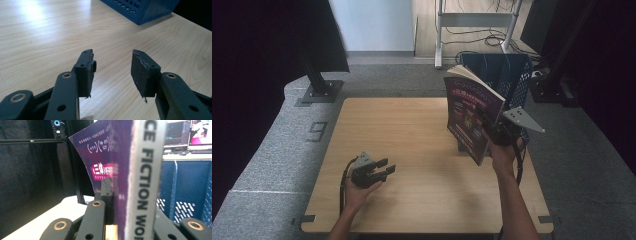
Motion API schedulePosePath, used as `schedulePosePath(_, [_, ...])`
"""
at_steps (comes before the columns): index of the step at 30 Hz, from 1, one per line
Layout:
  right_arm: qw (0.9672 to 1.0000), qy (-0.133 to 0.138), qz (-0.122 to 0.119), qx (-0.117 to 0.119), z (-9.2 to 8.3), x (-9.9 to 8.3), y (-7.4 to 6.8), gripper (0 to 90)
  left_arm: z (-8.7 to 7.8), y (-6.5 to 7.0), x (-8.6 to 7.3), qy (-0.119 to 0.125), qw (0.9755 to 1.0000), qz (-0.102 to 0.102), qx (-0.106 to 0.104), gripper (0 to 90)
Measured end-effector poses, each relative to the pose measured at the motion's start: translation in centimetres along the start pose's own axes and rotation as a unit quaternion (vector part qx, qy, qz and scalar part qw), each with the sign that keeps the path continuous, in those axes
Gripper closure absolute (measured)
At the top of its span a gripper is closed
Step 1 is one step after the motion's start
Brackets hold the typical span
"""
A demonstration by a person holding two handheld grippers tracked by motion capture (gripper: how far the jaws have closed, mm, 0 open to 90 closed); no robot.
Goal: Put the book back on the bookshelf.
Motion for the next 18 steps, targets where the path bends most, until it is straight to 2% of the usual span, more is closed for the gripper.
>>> schedulePosePath(18, [0.9995,0.003,0.009,-0.029,0.0,0.2,2.0,81.8,0.1,0.0,0.0,-0.003,1.0000,0.001,-0.001,53.2])
Point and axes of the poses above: each handheld gripper's, and its own axes: z roughly forward along the jaws, x roughly out of its top, y roughly to its right, the point moved 2 cm from there along z, roughly forward along the jaws, and after that the axes turned 5 degrees about z, right-handed, at the moved point
